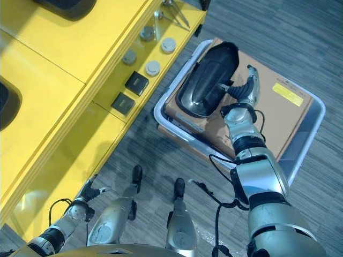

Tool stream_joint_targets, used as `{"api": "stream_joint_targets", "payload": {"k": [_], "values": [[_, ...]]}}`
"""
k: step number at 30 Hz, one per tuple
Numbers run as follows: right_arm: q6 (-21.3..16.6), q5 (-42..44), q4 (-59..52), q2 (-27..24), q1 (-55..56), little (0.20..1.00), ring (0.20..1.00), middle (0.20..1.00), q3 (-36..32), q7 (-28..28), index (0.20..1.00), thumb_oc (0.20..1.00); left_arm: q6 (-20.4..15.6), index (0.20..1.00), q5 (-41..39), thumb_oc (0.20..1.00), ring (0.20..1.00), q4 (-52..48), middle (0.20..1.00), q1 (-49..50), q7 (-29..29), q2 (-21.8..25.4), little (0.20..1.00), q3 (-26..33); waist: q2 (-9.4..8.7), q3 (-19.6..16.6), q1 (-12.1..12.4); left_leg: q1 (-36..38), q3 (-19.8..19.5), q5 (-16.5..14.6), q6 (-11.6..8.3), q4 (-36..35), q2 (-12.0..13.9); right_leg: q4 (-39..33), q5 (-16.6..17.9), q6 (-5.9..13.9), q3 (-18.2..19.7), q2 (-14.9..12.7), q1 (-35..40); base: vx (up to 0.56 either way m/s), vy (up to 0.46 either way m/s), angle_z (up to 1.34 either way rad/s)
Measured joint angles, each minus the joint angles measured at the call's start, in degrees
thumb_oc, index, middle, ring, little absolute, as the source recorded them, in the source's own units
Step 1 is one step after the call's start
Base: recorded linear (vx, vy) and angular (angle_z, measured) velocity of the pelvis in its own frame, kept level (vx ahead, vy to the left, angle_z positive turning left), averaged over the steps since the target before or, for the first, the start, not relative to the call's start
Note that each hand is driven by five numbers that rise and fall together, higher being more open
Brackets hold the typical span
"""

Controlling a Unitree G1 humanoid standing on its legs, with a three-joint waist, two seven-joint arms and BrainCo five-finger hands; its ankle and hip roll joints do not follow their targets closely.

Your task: Move parts from the plastic box to the shelf.

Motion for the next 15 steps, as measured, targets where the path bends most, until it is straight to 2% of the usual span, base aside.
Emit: {"api": "stream_joint_targets", "payload": {"k": [7, 8, 9, 10, 15], "values": [[-0.25, 2.81, 4.84, -0.45, -1.36, 1.000, 1.000, 1.000, -0.14, -0.69, 1.000, 1.000, 0.18, 1.000, -4.82, 1.000, 1.000, 0.21, 1.000, -0.74, 0.03, -0.37, 1.000, 0.48, 1.51, 2.31, 1.51, -3.08, -2.56, 1.09, -0.66, 0.01, -0.13, 0.00, -0.08, -0.07, -2.42, 0.28, -1.83, 0.02, 0.014, 0.18], [0.07, 2.94, 5.14, -0.74, -1.69, 0.605, 0.605, 0.605, 0.25, -0.52, 0.605, 0.605, 0.24, 1.000, -4.91, 1.000, 1.000, 0.57, 1.000, -0.69, -0.01, -0.37, 1.000, 0.18, 1.50, 2.31, 1.51, -3.15, -2.88, 1.15, -0.67, 0.01, -0.16, -0.01, -0.09, -0.06, -2.81, 0.26, -1.75, 0.03, 0.016, 0.12], [0.42, 2.96, 5.76, -0.81, -2.05, 0.332, 0.332, 0.332, 0.51, 0.24, 0.332, 0.332, 0.24, 1.000, -4.87, 1.000, 1.000, 0.55, 1.000, -0.73, -0.05, -0.44, 1.000, 0.05, 1.51, 2.31, 1.54, -3.16, -2.89, 1.20, -0.67, 0.01, -0.20, 0.00, -0.09, -0.07, -2.81, 0.22, -1.77, 0.03, 0.012, 0.06], [0.66, 2.92, 6.15, -0.79, -2.25, 0.200, 0.200, 0.200, 1.12, 0.62, 0.200, 0.200, 0.24, 1.000, -4.84, 1.000, 1.000, 0.57, 1.000, -0.77, -0.05, -0.50, 1.000, -0.13, 1.51, 2.31, 1.46, -3.14, -2.86, 1.26, -0.68, 0.01, -0.23, -0.01, -0.08, -0.07, -2.77, 0.20, -1.76, 0.00, 0.000, 0.00], [2.26, 2.47, 6.46, -1.54, -3.08, 0.200, 0.200, 0.200, 1.44, 1.99, 0.200, 0.200, 0.21, 1.000, -4.67, 1.000, 1.000, 0.84, 1.000, -1.19, -0.69, -0.76, 1.000, -0.26, 1.52, 2.29, 0.99, -2.21, -2.81, 1.37, -0.68, 0.00, -0.18, -0.01, 0.00, -0.09, -2.73, 0.22, -0.86, 0.00, 0.000, 0.00]]}}
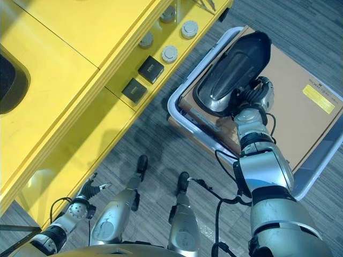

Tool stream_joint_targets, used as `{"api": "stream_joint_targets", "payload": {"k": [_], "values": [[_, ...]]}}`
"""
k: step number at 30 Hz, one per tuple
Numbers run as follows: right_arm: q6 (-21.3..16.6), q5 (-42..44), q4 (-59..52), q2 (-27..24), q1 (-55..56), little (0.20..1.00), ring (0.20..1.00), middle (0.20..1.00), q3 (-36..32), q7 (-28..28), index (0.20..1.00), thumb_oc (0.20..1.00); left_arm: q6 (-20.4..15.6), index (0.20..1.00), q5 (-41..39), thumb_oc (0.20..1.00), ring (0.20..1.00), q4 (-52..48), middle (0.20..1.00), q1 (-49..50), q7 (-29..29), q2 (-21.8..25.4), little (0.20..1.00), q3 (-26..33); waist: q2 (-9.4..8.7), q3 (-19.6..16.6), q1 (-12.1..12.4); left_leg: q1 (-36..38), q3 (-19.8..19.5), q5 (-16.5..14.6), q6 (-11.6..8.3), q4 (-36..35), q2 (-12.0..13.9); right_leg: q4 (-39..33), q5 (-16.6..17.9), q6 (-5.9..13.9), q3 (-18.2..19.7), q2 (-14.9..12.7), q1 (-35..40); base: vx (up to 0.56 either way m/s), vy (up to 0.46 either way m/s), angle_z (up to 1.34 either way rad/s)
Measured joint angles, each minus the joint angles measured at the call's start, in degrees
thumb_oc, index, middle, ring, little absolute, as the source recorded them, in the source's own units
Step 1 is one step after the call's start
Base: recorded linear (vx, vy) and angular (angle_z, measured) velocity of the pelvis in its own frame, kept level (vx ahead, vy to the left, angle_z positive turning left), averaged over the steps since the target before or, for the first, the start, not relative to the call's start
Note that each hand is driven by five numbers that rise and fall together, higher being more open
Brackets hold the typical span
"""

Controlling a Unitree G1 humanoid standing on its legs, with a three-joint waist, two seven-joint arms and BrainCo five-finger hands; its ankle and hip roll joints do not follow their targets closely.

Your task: Move parts from the plastic box to the shelf.

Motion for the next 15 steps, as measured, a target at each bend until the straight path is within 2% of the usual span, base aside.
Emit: {"api": "stream_joint_targets", "payload": {"k": [4, 8, 11, 14, 15], "values": [[2.19, -4.84, 1.94, 0.08, -0.59, 0.200, 0.200, 0.200, 3.37, 0.77, 0.200, 0.200, 0.42, 1.000, 0.50, 1.000, 1.000, -1.95, 1.000, -0.82, 0.00, 0.18, 1.000, -0.53, 0.01, -0.18, -0.35, 1.13, 0.00, -0.01, -0.03, 0.01, 0.27, 0.01, 0.09, -0.13, 0.01, 0.21, 1.13, 0.00, 0.000, 0.00], [3.80, -10.05, 1.26, 0.22, 1.98, 0.200, 0.200, 0.200, 3.89, 2.51, 0.200, 0.200, 0.57, 1.000, 0.75, 1.000, 1.000, -12.31, 1.000, -2.90, 0.01, 1.70, 1.000, -1.58, -0.10, -0.47, -0.62, 3.14, 0.05, 0.00, -0.05, 0.00, 0.31, 0.02, 0.14, -0.20, 0.07, 0.26, 3.12, 0.02, -0.035, 0.00], [4.32, -11.09, 1.48, 0.94, 3.10, 0.200, 0.200, 0.200, 3.88, 4.34, 0.200, 0.200, 0.44, 1.000, 3.64, 1.000, 1.000, -15.19, 1.000, -6.28, -0.29, 3.82, 1.000, -3.85, -0.24, -1.21, -1.46, 4.53, 0.25, -0.25, -0.20, 0.00, 0.33, 0.02, 0.11, -0.17, 0.29, 0.20, 4.40, 0.05, -0.041, -0.05], [5.25, -13.35, 1.20, 4.11, 4.47, 0.200, 0.200, 0.200, 4.97, 5.86, 0.200, 0.200, 1.02, 1.000, 4.08, 1.000, 1.000, -17.58, 1.000, -9.06, -1.35, 4.69, 1.000, -3.12, -1.16, -2.25, -2.74, 7.85, 1.82, -1.01, -0.22, -0.03, 0.53, 0.01, 0.08, -0.12, 1.77, 0.11, 6.90, 0.04, -0.047, -0.24], [5.22, -13.57, 0.49, 5.34, 5.97, 0.200, 0.200, 0.200, 4.98, 6.41, 0.200, 0.200, 0.92, 1.000, 3.99, 1.000, 1.000, -18.23, 1.000, -9.32, -1.55, 4.64, 1.000, -3.13, -1.61, -3.84, -2.97, 8.06, 2.04, -1.20, -0.27, -0.04, 0.61, 0.01, 0.03, -0.06, 2.04, 0.15, 6.92, 0.08, -0.097, -0.28]]}}
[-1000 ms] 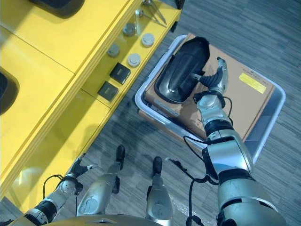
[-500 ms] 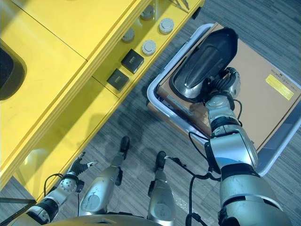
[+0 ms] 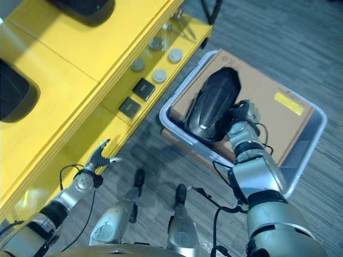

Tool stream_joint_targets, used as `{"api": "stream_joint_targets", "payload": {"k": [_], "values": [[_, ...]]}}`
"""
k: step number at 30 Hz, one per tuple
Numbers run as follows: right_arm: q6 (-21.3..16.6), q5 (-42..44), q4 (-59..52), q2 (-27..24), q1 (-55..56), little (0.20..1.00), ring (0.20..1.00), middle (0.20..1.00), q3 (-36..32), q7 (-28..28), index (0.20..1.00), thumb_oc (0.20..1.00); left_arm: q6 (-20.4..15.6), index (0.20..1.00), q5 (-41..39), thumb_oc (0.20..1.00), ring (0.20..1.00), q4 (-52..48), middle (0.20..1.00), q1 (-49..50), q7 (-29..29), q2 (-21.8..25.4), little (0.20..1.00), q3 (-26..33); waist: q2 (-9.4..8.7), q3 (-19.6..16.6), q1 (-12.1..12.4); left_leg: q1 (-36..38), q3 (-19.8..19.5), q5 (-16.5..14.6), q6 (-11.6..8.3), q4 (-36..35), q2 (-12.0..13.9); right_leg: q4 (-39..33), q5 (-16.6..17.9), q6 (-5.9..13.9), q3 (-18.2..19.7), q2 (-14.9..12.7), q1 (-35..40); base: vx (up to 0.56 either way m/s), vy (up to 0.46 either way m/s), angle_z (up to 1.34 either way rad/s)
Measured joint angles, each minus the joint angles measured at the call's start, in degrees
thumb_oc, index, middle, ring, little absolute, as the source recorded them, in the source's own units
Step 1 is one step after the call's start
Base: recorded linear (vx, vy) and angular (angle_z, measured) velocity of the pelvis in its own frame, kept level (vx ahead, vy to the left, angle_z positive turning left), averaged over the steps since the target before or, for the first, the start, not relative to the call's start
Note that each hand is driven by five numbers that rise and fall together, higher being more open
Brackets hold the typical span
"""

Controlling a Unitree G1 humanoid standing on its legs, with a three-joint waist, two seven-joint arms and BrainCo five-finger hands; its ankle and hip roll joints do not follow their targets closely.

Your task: Move parts from the plastic box to the shelf.

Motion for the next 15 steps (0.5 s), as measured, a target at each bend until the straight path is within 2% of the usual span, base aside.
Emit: {"api": "stream_joint_targets", "payload": {"k": [1, 3, 4, 7, 10, 11, 12, 14, 15], "values": [[0.14, -0.90, -1.43, 2.02, 2.57, 0.200, 0.200, 0.200, 1.93, 0.58, 0.200, 0.200, -0.02, 1.000, -1.90, 1.000, 1.000, -0.25, 1.000, -1.05, -0.48, -1.16, 1.000, 0.85, -0.79, -1.92, -1.45, 1.05, 0.57, -0.78, -0.26, 0.03, 0.19, -0.01, -0.17, -0.05, 0.95, -0.15, 0.70, 0.07, -0.081, -0.32], [0.50, -1.98, -3.13, 5.34, 5.01, 0.200, 0.200, 0.200, 3.12, 1.37, 0.200, 0.200, 0.33, 1.000, -6.29, 1.000, 1.000, 2.15, 1.000, -3.12, -1.03, -4.32, 1.000, 3.50, -1.91, -2.95, -2.08, 3.80, 1.76, -1.15, 0.01, -0.01, 0.48, -0.01, -0.43, -0.07, 1.77, 0.02, 2.91, 0.06, -0.059, -0.31], [0.48, -2.02, -3.35, 6.77, 6.20, 0.200, 0.200, 0.200, 3.83, 2.29, 0.200, 0.200, 0.13, 1.000, -8.52, 1.000, 1.000, 2.96, 1.000, -3.97, -1.12, -5.78, 1.000, 3.56, -2.49, -4.76, -3.02, 4.11, 1.92, -1.82, -0.36, 0.03, 0.72, -0.06, -0.67, -0.16, 2.16, 0.11, 3.06, 0.07, -0.059, -0.19], [1.95, -4.48, -6.86, 8.93, 7.14, 0.200, 0.200, 0.200, 7.26, 3.79, 0.200, 0.200, 0.27, 1.000, -17.94, 1.000, 1.000, 3.78, 1.000, -5.28, -2.12, -9.15, 1.000, 4.73, -3.27, -6.03, -4.97, 6.64, 3.05, -2.56, -0.60, 0.00, 1.14, -0.10, -0.81, -0.26, 3.16, 0.33, 4.93, 0.06, -0.053, -0.22], [2.48, -8.60, -17.54, 7.65, 9.28, 0.200, 0.200, 0.200, 10.51, 5.26, 0.200, 0.200, 0.39, 1.000, -36.28, 1.000, 1.000, 3.66, 1.000, -5.39, -4.02, -14.16, 1.000, 7.98, -3.48, -7.07, -6.63, 9.67, 5.02, -3.50, -0.48, -0.02, 1.35, -0.37, -1.12, -0.40, 5.17, 0.27, 6.93, 0.09, -0.039, -0.31], [3.24, -10.25, -23.31, 6.52, 9.90, 0.200, 0.200, 0.200, 11.85, 6.09, 0.200, 0.200, 1.00, 1.000, -41.99, 1.000, 1.000, 1.94, 1.000, -5.52, -5.17, -14.68, 1.000, 8.00, -3.52, -7.11, -7.28, 10.79, 5.71, -3.62, -0.28, -0.01, 1.44, -0.36, -1.20, -0.41, 5.68, 0.28, 7.75, 0.09, -0.041, -0.36], [2.27, -13.62, -30.55, 4.25, 11.11, 0.200, 0.200, 0.200, 12.99, 6.98, 0.200, 0.200, 1.37, 1.000, -48.38, 1.000, 1.000, -0.08, 1.000, -5.58, -7.70, -14.80, 1.000, 7.60, -3.65, -8.34, -8.32, 12.04, 6.11, -4.01, -0.11, -0.34, 1.52, -0.18, -1.37, -0.44, 6.13, 0.34, 8.74, 0.08, -0.046, -0.25], [1.60, -15.95, -33.55, 2.70, 11.88, 0.200, 0.200, 0.200, 13.54, 7.18, 0.200, 0.200, 1.58, 1.000, -51.77, 1.000, 1.000, -0.08, 1.000, -5.23, -9.18, -15.00, 1.000, 7.53, -3.90, -10.00, -8.50, 13.13, 6.68, -4.20, -0.08, -0.34, 1.74, -0.01, -1.60, -0.40, 6.71, 0.53, 9.64, 0.07, -0.044, -0.20], [1.78, -17.95, -35.33, 0.92, 12.19, 0.200, 0.200, 0.200, 13.89, 7.55, 0.200, 0.200, 2.44, 1.000, -54.04, 1.000, 1.000, 1.39, 1.000, -5.25, -10.09, -15.13, 1.000, 7.12, -4.61, -11.54, -9.14, 14.67, 7.41, -4.91, -0.26, -0.34, 2.11, -0.02, -1.97, -0.62, 7.27, 0.85, 10.86, 0.05, -0.034, -0.19]]}}
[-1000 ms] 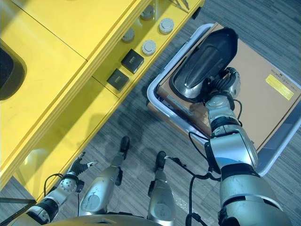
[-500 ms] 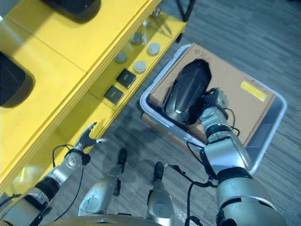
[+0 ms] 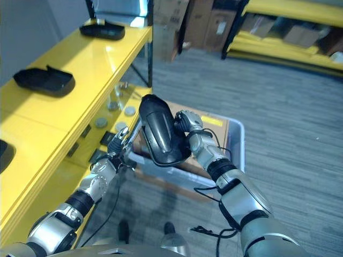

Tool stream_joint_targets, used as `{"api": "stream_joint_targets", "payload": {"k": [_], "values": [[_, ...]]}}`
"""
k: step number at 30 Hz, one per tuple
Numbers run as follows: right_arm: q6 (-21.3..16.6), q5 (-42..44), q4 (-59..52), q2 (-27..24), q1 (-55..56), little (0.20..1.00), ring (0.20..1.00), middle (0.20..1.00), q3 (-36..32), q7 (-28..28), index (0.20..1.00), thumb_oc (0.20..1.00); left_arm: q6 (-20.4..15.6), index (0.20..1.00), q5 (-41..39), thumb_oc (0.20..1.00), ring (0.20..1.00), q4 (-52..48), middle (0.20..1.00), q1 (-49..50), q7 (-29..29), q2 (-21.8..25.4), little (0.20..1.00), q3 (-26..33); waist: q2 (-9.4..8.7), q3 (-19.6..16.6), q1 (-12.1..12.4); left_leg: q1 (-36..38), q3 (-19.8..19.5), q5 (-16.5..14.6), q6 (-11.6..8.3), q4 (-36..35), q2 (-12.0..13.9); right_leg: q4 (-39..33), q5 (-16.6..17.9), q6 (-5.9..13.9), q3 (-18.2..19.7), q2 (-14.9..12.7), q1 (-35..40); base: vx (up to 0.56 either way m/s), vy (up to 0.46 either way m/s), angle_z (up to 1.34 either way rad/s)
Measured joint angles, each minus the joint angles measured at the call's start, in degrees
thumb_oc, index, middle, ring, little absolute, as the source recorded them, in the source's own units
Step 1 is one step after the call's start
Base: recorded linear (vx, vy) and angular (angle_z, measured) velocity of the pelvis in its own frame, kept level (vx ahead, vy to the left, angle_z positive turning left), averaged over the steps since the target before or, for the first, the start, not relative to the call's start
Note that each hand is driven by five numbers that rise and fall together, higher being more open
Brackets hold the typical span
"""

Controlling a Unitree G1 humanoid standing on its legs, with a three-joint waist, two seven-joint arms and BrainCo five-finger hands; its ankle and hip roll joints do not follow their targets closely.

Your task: Move parts from the plastic box to the shelf.

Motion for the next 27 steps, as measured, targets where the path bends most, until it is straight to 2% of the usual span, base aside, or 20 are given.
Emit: {"api": "stream_joint_targets", "payload": {"k": [4, 6, 12, 22, 23, 24, 25, 27], "values": [[0.24, -4.01, -2.02, -2.48, 0.31, 0.200, 0.200, 0.200, 0.12, 1.73, 0.200, 0.200, 2.54, 1.000, -2.34, 1.000, 1.000, 4.73, 1.000, 0.36, -0.61, -0.84, 1.000, -0.54, -1.07, -3.18, -1.22, 2.24, 0.93, -1.07, 0.03, -0.01, 0.65, -0.35, -0.62, -0.56, 0.98, 0.55, 1.55, 0.06, -0.041, -0.15], [0.20, -4.31, -3.33, -2.61, 0.81, 0.200, 0.200, 0.200, 0.12, 1.96, 0.200, 0.200, 2.86, 1.000, -2.35, 1.000, 1.000, 4.73, 1.000, 0.42, -1.19, -0.89, 1.000, -0.50, -1.00, -3.88, -1.52, 2.46, 1.28, -1.15, 0.04, -0.02, 0.72, -0.35, -0.71, -0.63, 1.33, 0.63, 1.60, 0.02, -0.008, -0.13], [-0.70, -6.35, -5.48, -1.14, 3.31, 0.200, 0.200, 0.200, 1.15, 2.99, 0.200, 0.200, 3.51, 1.000, -2.97, 1.000, 1.000, 4.56, 1.000, 0.49, -2.34, -3.38, 1.000, -1.24, -0.89, -4.46, -1.64, 4.08, 1.45, -1.45, 0.09, -0.02, 0.71, -0.35, -0.80, -0.65, 1.51, 0.60, 3.17, 0.01, -0.003, -0.03], [-1.08, -6.50, -10.46, 3.08, 4.22, 0.200, 0.200, 0.200, 1.23, 4.12, 0.200, 0.200, 3.90, 1.000, -4.65, 1.000, 1.000, 2.33, 1.000, 0.52, -2.30, -3.18, 1.000, -1.96, -0.84, -4.61, -1.01, 3.77, 1.12, -1.30, 0.01, -0.01, 0.63, -0.13, -0.78, -0.71, 1.15, 0.58, 3.15, -0.01, 0.001, 0.01], [-1.44, -6.43, -10.59, 3.51, 4.62, 0.200, 0.200, 0.200, 1.24, 4.09, 0.200, 0.200, 3.90, 0.890, -4.64, 0.890, 0.890, 1.11, 0.890, 0.52, -2.37, -2.91, 0.890, -2.45, -0.88, -4.64, -0.87, 3.75, 0.73, -1.19, -0.16, -0.01, 0.58, -0.07, -0.79, -0.71, 0.81, 0.57, 3.30, -0.01, 0.002, 0.13], [-1.42, -6.42, -10.59, 3.86, 4.87, 0.200, 0.200, 0.200, 1.24, 4.11, 0.200, 0.200, 3.90, 0.576, -4.63, 0.576, 0.576, 0.56, 0.576, 0.52, -2.43, -2.67, 0.576, -2.68, -0.89, -4.65, -0.66, 3.69, 0.43, -1.18, -0.17, 0.00, 0.56, -0.03, -0.82, -0.71, 0.52, 0.57, 3.38, -0.01, 0.005, 0.15], [-1.42, -6.41, -10.65, 3.99, 5.01, 0.200, 0.200, 0.200, 1.24, 4.12, 0.200, 0.200, 3.90, 0.200, -4.63, 0.200, 0.200, 0.41, 0.200, 0.52, -2.52, -2.45, 0.200, -2.74, -0.88, -4.65, -0.44, 3.61, 0.30, -1.17, -0.17, 0.00, 0.56, 0.00, -0.84, -0.73, 0.39, 0.57, 3.37, 0.01, 0.001, 0.13], [-1.38, -5.50, -13.57, 3.63, 6.43, 0.200, 0.200, 0.200, 0.62, 4.23, 0.200, 0.200, 3.90, 0.200, -4.57, 0.200, 0.200, -0.40, 0.200, 0.63, -2.91, -1.10, 0.200, -2.87, -0.86, -4.67, -0.15, 3.10, -0.16, -1.06, -0.07, -0.01, 0.55, 0.00, -0.89, -0.76, -0.06, 0.58, 3.13, 0.01, -0.004, 0.11]]}}
